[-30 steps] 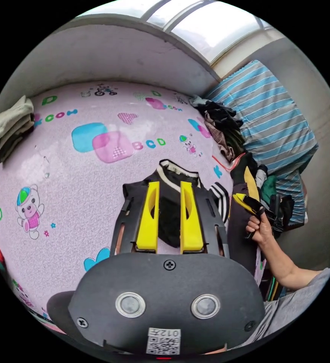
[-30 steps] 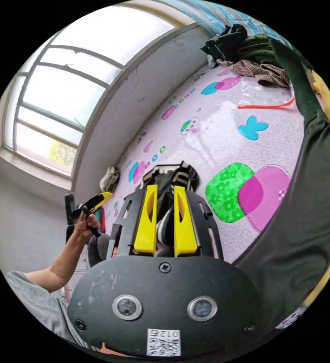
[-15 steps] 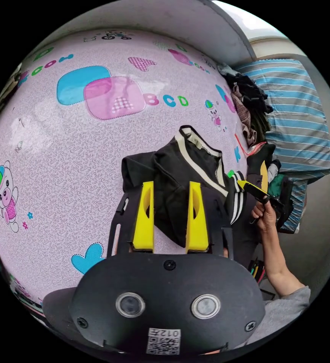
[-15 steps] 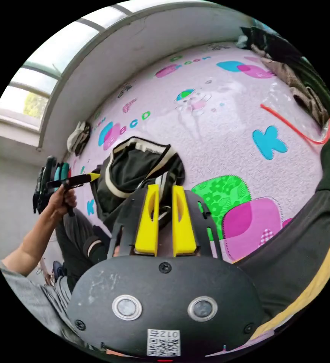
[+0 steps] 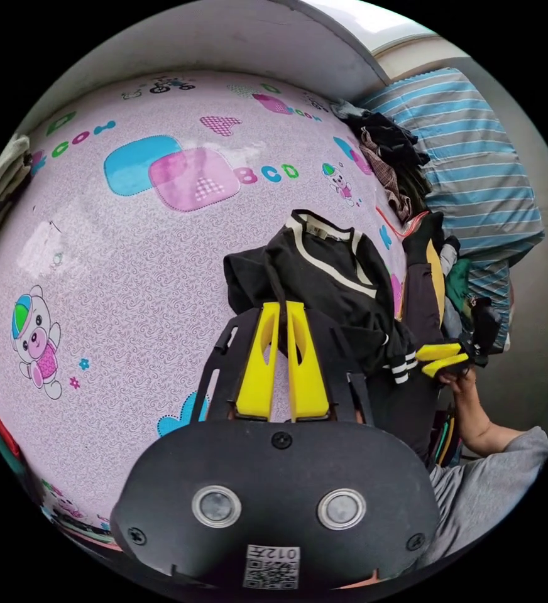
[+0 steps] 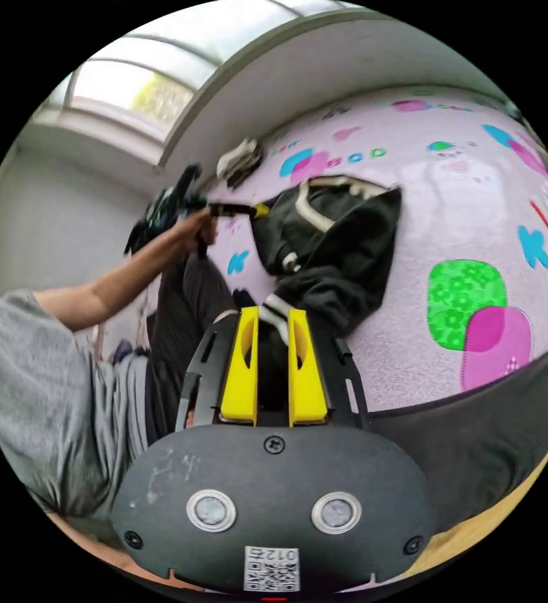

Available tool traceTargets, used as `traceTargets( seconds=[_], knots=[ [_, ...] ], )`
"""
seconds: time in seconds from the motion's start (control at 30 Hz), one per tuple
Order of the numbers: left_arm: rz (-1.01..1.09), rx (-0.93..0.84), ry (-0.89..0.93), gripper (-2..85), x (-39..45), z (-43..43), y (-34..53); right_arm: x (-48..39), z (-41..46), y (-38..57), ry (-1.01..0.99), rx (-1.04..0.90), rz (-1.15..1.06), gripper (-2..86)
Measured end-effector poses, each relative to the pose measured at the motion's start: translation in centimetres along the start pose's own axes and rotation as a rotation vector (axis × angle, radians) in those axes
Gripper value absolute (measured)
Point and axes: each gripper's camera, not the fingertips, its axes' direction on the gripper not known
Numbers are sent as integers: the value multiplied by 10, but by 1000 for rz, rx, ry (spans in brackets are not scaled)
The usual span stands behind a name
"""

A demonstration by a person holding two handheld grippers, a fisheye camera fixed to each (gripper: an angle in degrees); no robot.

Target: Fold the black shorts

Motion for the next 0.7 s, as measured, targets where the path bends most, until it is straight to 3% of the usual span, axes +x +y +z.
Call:
traceTargets(
  seconds=[0.07, 0.17, 0.4, 0.47, 0.53, 0.7],
  knots=[
    [-3, 0, 2, 4, 10, -1, 3, 20, -18, -10, -3, 191, 149, 94],
    [5, -12, 0, 4, 32, -2, 8, 16, -12, -32, 77, 270, 221, 111],
    [15, -9, 11, 3, 89, -10, 27, -40, 80, -101, 300, 157, 207, 126],
    [19, -5, 8, 2, 104, -16, 35, -55, 111, -116, 318, 99, 209, 63],
    [29, 22, -6, 2, 126, -33, 48, -70, 120, -121, 410, 80, 203, 11],
    [83, 159, -102, 0, 170, -112, 71, -123, 77, -136, 525, 145, 126, -5]
  ],
)
